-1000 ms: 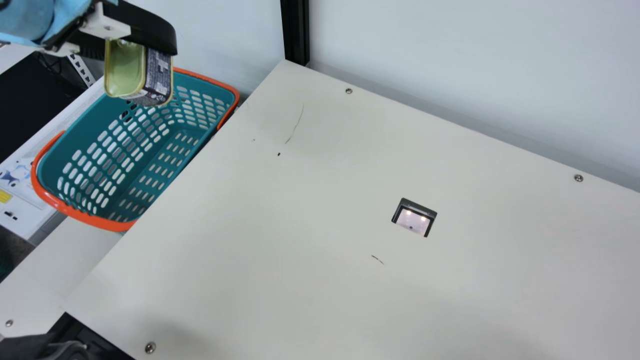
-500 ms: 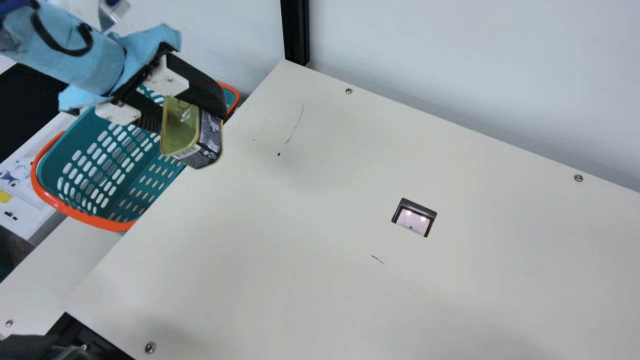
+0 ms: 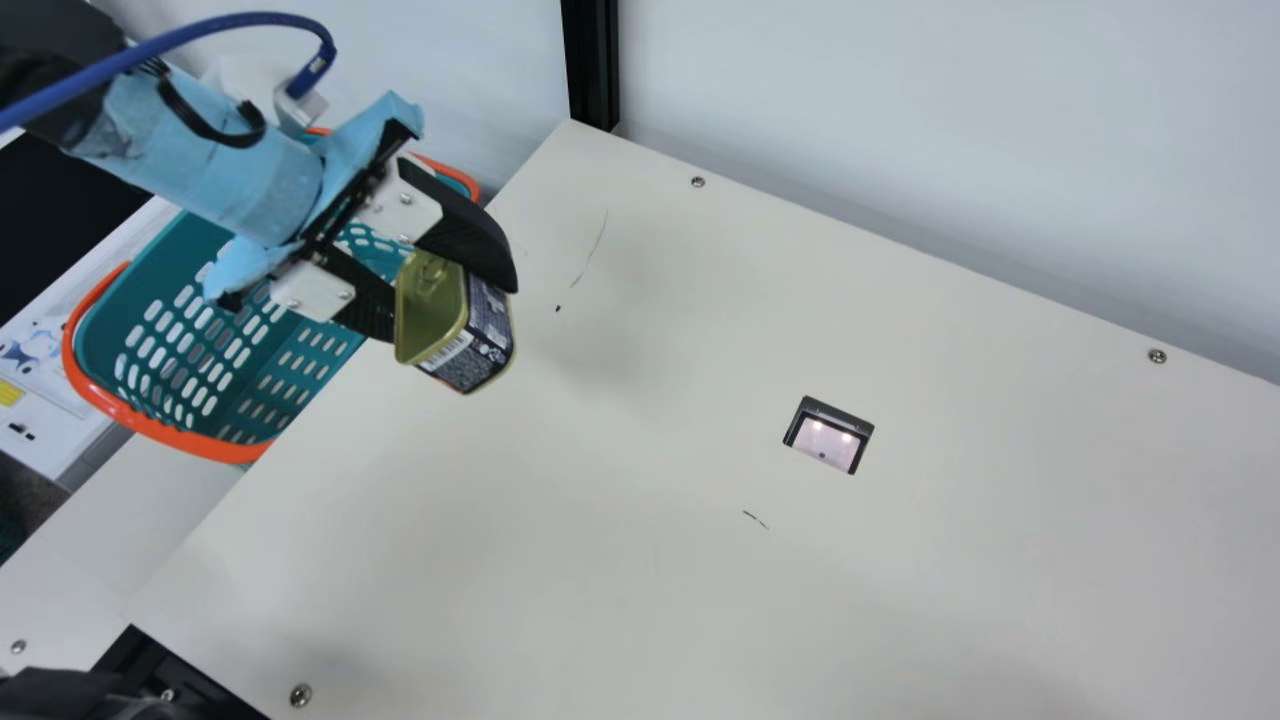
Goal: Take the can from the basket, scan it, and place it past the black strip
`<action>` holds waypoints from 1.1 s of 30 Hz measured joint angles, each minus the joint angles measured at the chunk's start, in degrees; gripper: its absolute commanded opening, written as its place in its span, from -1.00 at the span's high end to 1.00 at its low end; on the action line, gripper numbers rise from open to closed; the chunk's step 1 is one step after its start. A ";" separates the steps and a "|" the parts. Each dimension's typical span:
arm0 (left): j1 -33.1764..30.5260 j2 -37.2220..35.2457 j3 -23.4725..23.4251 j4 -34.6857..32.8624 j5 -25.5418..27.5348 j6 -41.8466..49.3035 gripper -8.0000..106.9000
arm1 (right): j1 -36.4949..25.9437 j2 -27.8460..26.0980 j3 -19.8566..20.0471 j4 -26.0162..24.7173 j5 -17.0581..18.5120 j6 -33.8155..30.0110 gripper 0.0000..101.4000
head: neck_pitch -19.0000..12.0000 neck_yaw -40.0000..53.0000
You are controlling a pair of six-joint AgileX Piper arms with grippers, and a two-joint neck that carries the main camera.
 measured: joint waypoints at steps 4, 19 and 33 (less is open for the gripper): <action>-0.47 0.38 0.98 -1.44 0.00 -1.59 0.68 | 0.00 0.00 0.00 0.00 0.00 0.00 -1.00 | 0.00 0.00; -1.99 1.04 2.78 -8.88 -0.13 -7.65 0.68 | 0.00 0.00 0.00 0.00 0.00 0.00 -1.00 | 0.00 0.00; -2.00 1.14 2.78 -8.88 -0.24 -7.35 0.68 | 0.00 0.00 0.00 0.00 0.00 0.00 -1.00 | 0.00 0.00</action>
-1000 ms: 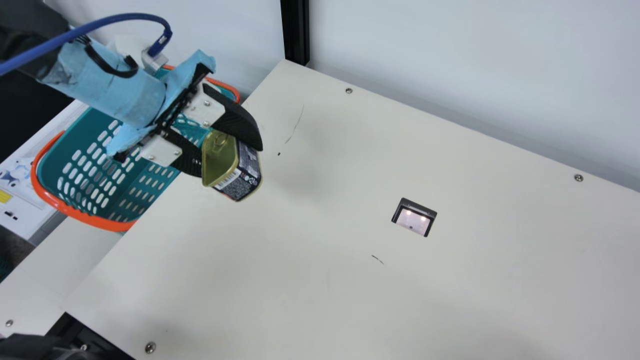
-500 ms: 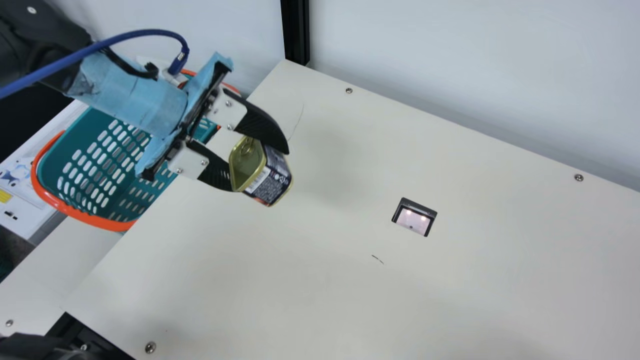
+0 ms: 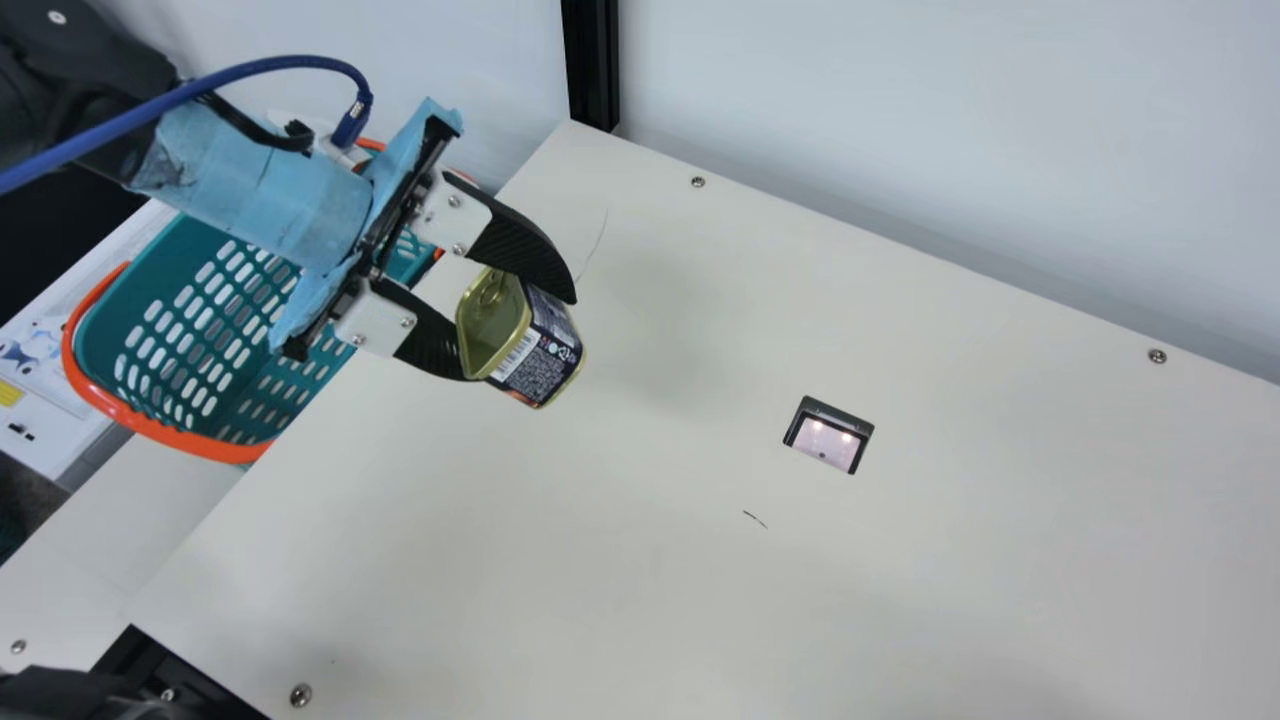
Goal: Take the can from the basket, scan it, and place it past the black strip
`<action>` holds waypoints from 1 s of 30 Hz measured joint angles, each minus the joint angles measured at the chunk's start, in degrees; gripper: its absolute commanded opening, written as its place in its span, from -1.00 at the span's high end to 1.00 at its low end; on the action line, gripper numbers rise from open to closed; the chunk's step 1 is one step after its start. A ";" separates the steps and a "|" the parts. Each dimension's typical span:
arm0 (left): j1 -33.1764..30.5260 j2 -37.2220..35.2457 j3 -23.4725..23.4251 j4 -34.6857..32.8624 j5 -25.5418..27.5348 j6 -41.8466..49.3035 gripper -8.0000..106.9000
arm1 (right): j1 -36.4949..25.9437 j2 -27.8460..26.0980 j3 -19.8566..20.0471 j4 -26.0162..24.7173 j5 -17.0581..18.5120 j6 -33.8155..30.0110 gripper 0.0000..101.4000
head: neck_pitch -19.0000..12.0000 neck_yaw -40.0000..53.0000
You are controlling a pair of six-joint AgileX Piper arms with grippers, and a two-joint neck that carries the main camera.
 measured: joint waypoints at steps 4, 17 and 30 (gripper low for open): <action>-1.64 -0.61 -0.22 1.14 -1.40 1.01 0.68 | 0.00 0.00 0.00 0.00 0.00 0.00 -1.00 | 0.00 0.00; -12.21 -2.33 -2.23 5.10 -9.65 4.32 0.68 | 0.00 0.00 0.00 0.00 0.00 0.00 -1.00 | 0.00 -7.62; -23.07 -1.18 -5.31 11.12 -17.44 8.40 0.68 | 0.00 0.00 0.00 0.00 0.00 0.00 -1.00 | 0.00 -21.99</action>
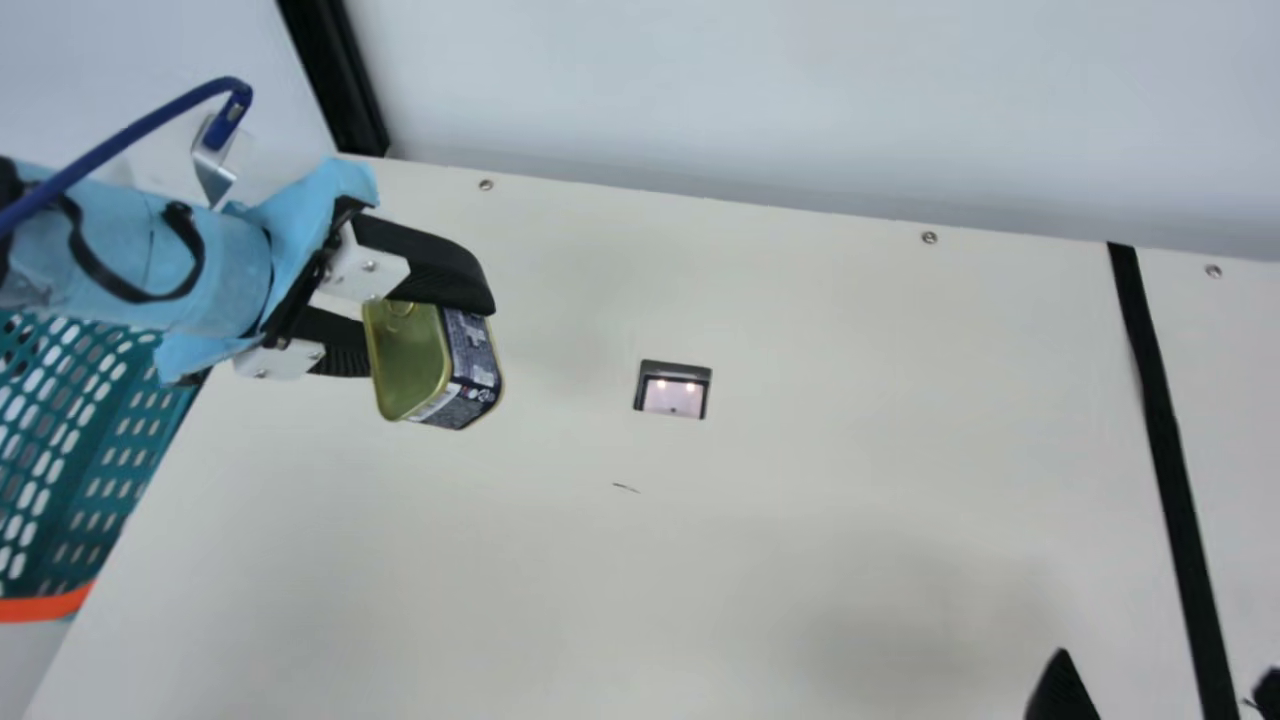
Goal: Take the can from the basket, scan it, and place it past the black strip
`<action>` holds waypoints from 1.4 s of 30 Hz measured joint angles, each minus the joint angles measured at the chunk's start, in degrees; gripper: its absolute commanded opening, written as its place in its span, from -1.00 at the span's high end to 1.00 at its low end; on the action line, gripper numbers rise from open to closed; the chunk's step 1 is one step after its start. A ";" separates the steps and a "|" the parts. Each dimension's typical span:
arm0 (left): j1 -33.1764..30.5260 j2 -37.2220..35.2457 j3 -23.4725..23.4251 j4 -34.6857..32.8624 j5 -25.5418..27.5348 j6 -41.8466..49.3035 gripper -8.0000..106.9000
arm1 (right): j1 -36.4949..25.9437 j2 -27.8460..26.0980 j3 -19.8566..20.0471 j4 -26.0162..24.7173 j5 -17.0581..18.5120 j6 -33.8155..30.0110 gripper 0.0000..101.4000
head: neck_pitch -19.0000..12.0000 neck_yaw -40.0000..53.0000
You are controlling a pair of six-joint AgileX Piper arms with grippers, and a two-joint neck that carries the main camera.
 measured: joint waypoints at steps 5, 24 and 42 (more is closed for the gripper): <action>-4.05 0.48 -0.54 3.47 -4.04 1.10 0.68 | 0.00 0.00 0.00 0.00 0.00 0.00 -1.00 | 0.00 0.00; -21.70 3.31 2.82 21.88 -28.35 -4.77 0.68 | 0.00 0.00 0.00 0.00 0.00 0.00 -1.00 | 0.00 0.00; -27.82 10.67 9.01 25.50 -52.20 -8.37 0.68 | 0.00 0.00 0.00 0.00 0.00 0.00 -1.00 | 0.00 0.00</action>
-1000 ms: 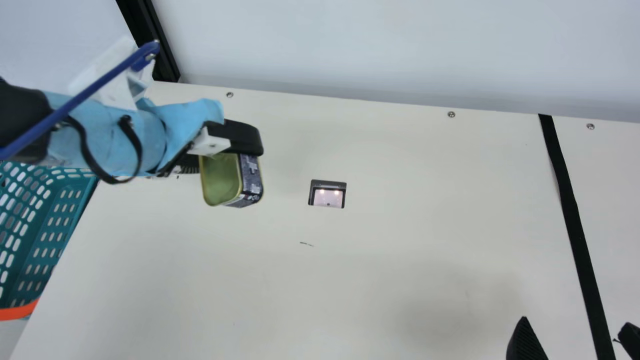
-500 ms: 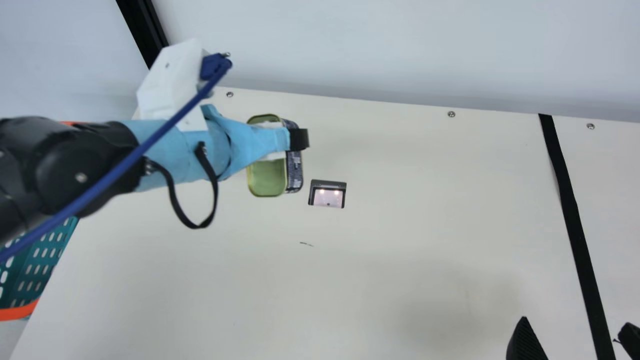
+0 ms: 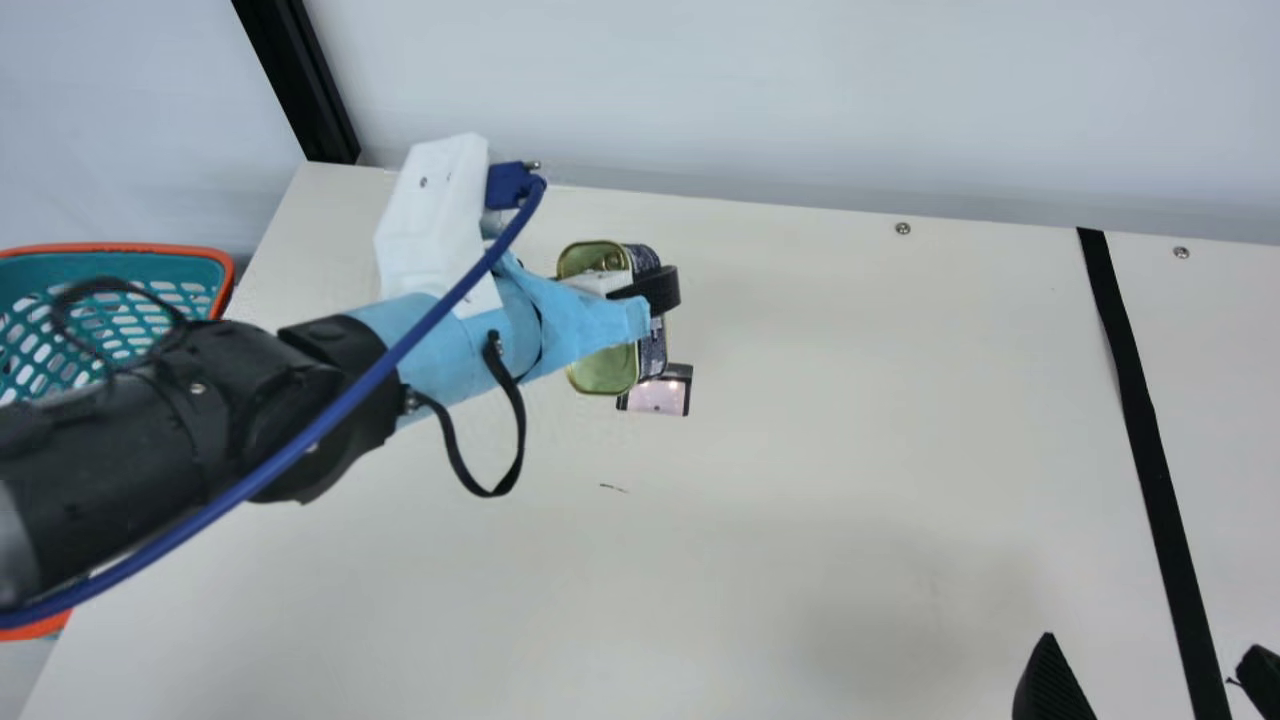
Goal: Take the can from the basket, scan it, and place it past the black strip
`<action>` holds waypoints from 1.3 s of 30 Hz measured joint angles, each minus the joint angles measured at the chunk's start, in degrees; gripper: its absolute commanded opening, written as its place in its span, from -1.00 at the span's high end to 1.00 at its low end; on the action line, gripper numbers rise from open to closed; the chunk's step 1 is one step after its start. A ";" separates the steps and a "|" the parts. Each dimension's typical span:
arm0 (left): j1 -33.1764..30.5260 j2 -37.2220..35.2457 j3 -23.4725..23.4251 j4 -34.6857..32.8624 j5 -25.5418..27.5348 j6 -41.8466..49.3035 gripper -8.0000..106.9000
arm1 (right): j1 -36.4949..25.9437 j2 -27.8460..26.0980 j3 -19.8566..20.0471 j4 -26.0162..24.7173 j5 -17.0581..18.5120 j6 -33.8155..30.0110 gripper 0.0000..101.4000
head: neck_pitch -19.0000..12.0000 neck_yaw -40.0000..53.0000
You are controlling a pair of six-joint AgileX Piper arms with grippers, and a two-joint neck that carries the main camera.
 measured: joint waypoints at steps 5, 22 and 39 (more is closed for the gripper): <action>-0.71 2.43 1.29 -2.31 -6.10 3.05 0.68 | 0.00 0.00 0.00 0.00 0.00 0.00 -1.00 | 0.00 0.00; -5.84 10.39 -0.48 -18.33 -23.04 21.54 0.68 | 0.00 0.00 0.00 0.00 0.00 0.00 -1.00 | 0.29 0.00; -7.18 13.99 -3.38 -22.81 -25.02 29.57 0.68 | 0.00 0.00 0.00 0.00 0.00 0.00 -1.00 | 0.00 0.00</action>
